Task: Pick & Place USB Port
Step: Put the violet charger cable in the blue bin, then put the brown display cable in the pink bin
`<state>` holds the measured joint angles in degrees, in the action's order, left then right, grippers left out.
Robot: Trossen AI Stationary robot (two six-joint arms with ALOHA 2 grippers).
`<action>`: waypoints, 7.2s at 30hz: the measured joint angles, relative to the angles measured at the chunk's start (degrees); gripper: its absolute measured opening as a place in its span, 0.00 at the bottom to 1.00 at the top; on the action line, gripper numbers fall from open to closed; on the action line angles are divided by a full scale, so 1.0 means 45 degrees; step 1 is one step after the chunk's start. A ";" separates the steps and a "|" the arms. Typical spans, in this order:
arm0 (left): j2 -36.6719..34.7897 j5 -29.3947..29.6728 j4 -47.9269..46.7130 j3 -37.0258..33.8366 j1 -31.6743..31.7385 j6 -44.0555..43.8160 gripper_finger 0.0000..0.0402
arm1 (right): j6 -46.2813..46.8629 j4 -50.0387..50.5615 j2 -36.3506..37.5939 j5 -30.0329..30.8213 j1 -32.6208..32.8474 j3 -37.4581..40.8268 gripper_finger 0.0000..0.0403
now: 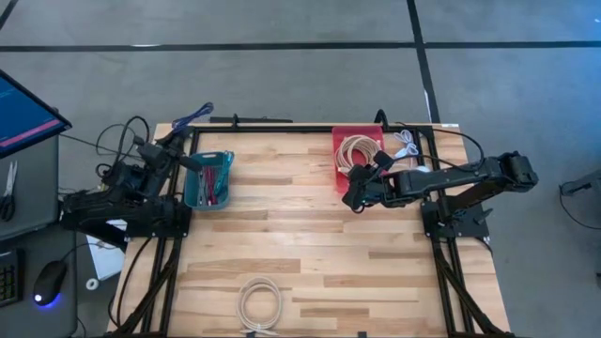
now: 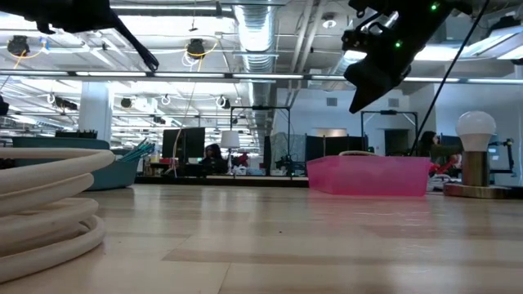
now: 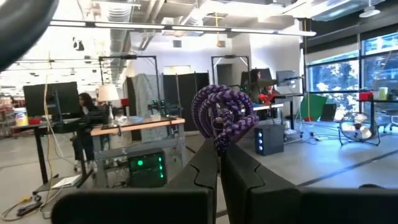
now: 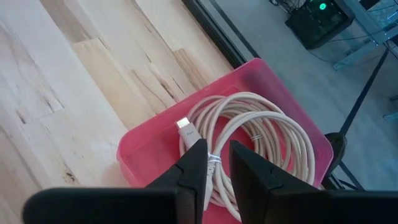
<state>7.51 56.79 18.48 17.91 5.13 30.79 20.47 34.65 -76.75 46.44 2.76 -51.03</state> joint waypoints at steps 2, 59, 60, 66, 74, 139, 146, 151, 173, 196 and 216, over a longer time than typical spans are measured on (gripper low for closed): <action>0.0000 -0.0068 -0.0008 0.0000 0.0122 -0.0002 0.01 | -0.0010 -0.0009 0.0000 0.0000 0.0000 0.0000 0.15; 0.5072 -1.3486 -1.8027 0.5765 1.2065 -0.8438 0.01 | -0.0209 -0.0184 0.0000 -0.0027 0.0029 0.0000 0.15; 0.5152 -1.3486 -1.8027 0.5765 1.2065 -0.8479 0.01 | -0.0211 -0.0184 0.0000 -0.0029 0.0029 0.0000 0.15; 0.5770 -1.3486 -1.8030 0.5765 1.2065 -0.8490 0.02 | -0.0209 -0.0184 0.0000 -0.0029 0.0029 0.0000 0.15; 0.6746 -1.3394 -1.8041 0.5743 1.2066 -0.8189 0.02 | -0.0209 -0.0184 0.0000 -0.0029 0.0029 0.0000 0.15; 0.4784 -1.4039 -1.0722 0.5502 0.2160 -0.4577 0.01 | -0.1034 -0.0957 0.4234 -0.0153 0.4467 0.0898 0.15; 0.3044 -1.2289 -0.8205 0.3011 0.0025 -0.4605 0.01 | -0.0980 -0.2624 0.5702 0.0035 0.5033 0.2389 0.15; 0.2340 -1.0945 -0.7087 0.1147 -0.0953 -0.5389 0.01 | -0.1914 -0.4305 0.6422 0.0034 0.5430 0.3302 0.15; 0.5089 -1.2516 -0.1268 0.0141 -0.4663 -0.5955 0.03 | -0.1870 -0.6852 0.6616 -0.0010 0.5610 0.4741 0.15; 0.5192 -1.2588 0.0777 0.0131 -0.4658 -0.5955 0.03 | -0.2440 -0.6851 0.5960 -0.0016 0.5610 0.4741 0.15; 0.6019 -0.9927 0.0761 0.0145 -0.4653 -0.6516 0.01 | -0.2983 -0.6848 0.5960 -0.0015 0.5610 0.4741 0.15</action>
<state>34.59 12.11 21.91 18.56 -15.81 1.47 7.05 3.84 -49.93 46.37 28.01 -29.69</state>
